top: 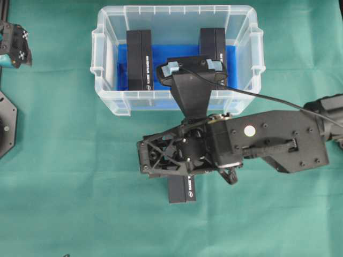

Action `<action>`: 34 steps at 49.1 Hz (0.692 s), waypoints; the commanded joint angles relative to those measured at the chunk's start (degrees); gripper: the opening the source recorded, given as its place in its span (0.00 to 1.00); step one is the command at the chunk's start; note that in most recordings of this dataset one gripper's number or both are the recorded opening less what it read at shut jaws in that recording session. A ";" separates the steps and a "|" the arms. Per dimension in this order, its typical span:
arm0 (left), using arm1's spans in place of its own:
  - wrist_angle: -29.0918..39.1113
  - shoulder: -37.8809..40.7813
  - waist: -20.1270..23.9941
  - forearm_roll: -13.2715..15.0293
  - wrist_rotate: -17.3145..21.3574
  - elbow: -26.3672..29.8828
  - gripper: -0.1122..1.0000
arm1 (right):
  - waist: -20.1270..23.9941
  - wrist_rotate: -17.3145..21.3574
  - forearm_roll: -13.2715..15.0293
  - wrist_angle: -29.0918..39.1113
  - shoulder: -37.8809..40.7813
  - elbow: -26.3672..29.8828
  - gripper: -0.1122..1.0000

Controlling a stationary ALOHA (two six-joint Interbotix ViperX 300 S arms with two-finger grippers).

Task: Take out the box from the case.
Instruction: 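Lower the box onto the cloth in front and open the right gripper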

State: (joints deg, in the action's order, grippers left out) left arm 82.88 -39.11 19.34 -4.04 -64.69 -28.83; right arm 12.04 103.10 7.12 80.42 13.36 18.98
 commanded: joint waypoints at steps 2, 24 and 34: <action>-0.18 -0.18 0.18 -0.26 0.00 0.62 0.95 | 0.26 -0.35 -0.09 1.93 -2.72 0.62 0.94; -0.18 -0.18 0.18 -0.09 -0.26 0.62 0.95 | 4.31 2.11 -0.62 5.27 -16.79 -16.44 0.93; -0.18 -0.18 0.18 0.09 -0.88 0.62 0.95 | 5.89 3.34 -0.70 2.64 -26.81 -27.60 0.93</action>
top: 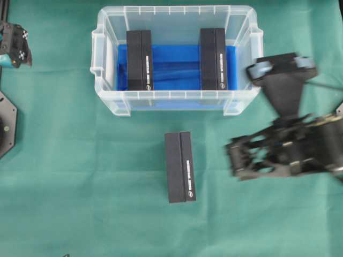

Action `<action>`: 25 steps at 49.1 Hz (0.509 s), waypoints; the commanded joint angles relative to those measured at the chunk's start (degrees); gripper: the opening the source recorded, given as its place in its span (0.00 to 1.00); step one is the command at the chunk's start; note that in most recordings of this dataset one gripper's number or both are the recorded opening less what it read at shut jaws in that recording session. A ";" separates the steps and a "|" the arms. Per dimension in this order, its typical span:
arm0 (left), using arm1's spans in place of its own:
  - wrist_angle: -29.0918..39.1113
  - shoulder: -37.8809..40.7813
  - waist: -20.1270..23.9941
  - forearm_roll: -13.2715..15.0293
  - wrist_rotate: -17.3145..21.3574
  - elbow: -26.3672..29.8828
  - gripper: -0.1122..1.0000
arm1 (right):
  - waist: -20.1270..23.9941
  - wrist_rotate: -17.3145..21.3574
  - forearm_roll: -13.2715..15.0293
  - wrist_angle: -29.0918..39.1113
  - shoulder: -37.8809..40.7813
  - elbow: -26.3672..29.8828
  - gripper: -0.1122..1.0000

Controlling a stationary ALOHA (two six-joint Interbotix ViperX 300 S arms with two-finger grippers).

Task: Take out the box from the case.
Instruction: 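Lower the box onto the cloth in front and open the right gripper, then withdraw the right gripper to the upper right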

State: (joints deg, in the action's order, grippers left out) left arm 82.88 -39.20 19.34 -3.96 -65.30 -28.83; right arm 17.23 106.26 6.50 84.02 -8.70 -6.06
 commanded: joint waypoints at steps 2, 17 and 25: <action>-0.18 -0.09 0.18 0.00 -0.53 0.62 0.95 | 0.97 0.35 -0.09 -1.32 -6.77 -4.66 0.93; -0.18 0.00 -0.09 -0.09 -0.97 0.62 0.95 | 1.32 -0.18 0.35 -1.23 -16.79 -13.71 0.93; -0.18 0.35 -0.09 -0.09 -1.14 0.79 0.95 | 0.09 -1.49 1.32 -1.23 -16.70 -14.94 0.93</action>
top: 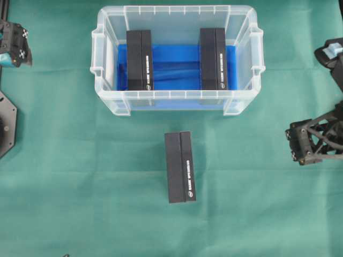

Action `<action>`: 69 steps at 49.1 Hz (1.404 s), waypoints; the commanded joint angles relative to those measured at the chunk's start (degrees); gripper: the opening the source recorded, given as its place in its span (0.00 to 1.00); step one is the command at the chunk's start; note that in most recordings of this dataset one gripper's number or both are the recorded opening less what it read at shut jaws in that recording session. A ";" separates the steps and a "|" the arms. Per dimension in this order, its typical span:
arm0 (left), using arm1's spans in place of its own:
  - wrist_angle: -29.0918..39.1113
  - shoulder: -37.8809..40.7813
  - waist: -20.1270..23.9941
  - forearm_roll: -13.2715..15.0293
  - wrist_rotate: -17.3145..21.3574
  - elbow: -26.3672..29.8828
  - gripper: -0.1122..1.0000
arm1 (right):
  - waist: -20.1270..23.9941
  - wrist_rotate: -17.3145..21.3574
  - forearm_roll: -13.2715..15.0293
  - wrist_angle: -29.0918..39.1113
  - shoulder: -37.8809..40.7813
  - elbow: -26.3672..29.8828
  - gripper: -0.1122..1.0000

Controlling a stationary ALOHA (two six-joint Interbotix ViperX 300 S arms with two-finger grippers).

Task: Take out the box from the case.
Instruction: 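Withdraw the right gripper to the upper right, then move the left gripper over the left black box in the case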

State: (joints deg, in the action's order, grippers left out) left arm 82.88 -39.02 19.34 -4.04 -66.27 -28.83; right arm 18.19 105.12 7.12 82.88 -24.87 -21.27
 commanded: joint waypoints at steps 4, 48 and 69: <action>-0.18 0.53 -0.09 0.00 -0.26 0.88 0.95 | -3.25 -2.20 1.58 -0.26 -0.79 -0.53 0.93; -0.62 2.02 -0.09 -0.26 -0.26 1.58 0.95 | -40.17 -35.16 2.20 -9.14 -2.20 -4.92 0.93; -0.62 2.37 -0.09 -0.26 -0.70 1.76 0.95 | -40.17 -34.98 1.58 -9.23 -2.02 -5.10 0.93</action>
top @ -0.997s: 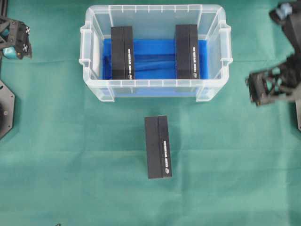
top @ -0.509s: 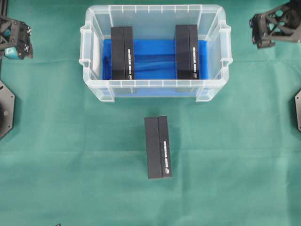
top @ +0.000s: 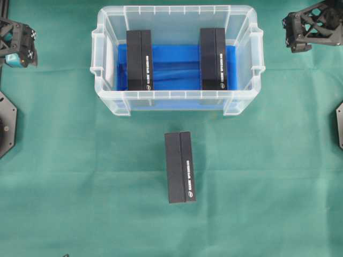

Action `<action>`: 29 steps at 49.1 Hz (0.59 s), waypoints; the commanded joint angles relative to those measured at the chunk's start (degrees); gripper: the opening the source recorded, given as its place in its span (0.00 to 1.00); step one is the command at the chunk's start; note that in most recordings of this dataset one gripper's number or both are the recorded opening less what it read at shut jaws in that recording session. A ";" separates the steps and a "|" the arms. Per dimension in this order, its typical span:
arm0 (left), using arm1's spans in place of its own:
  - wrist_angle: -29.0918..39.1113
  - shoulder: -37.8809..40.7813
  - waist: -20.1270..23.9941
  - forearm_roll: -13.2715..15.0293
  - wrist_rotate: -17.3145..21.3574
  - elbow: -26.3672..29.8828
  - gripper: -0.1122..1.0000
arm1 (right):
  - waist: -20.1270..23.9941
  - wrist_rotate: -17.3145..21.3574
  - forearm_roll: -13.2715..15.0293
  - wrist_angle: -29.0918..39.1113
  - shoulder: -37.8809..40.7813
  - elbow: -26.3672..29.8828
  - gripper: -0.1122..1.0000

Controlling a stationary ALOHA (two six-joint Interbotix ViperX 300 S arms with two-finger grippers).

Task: Take out the box from the case.
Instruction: 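Move the left gripper over the left black box in the case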

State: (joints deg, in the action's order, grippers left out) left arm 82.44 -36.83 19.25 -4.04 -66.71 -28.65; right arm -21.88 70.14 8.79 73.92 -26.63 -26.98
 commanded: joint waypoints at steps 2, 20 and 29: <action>-0.18 0.44 0.00 -0.26 -0.53 1.76 0.95 | -0.09 0.00 -0.09 -0.18 -0.26 0.62 0.93; -2.90 6.33 0.00 -0.26 -0.79 5.71 0.95 | -0.09 -0.09 -0.09 -0.26 -0.26 0.62 0.93; -3.60 12.74 -0.79 -0.26 -0.79 11.25 0.95 | -0.09 -0.26 0.00 -0.18 -0.26 0.62 0.93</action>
State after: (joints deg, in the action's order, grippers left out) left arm 79.28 -26.37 19.07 -4.04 -67.50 -21.18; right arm -21.80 69.96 8.79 73.92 -26.63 -26.98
